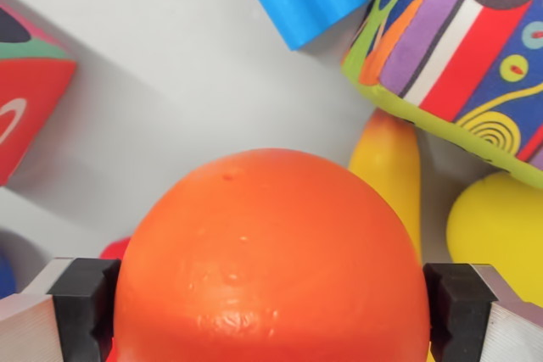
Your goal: Pick an object from the bin
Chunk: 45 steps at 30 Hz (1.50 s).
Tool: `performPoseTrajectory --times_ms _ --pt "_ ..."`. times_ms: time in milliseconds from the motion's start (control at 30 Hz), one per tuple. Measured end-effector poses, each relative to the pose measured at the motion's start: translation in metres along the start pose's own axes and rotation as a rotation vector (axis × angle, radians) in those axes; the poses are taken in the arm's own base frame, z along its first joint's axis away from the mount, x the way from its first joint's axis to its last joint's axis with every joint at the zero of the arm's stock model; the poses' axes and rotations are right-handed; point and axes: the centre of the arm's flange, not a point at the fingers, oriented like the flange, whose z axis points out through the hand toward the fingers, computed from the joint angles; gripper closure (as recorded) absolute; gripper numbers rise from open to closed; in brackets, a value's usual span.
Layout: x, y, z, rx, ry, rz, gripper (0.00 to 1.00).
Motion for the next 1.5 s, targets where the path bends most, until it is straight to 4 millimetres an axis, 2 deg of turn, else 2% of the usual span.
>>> performPoseTrajectory --times_ms 1100,1500 --pt "-0.001 0.000 -0.141 0.002 -0.001 -0.001 1.00" --pt "0.000 0.000 -0.179 0.003 -0.002 -0.001 1.00"
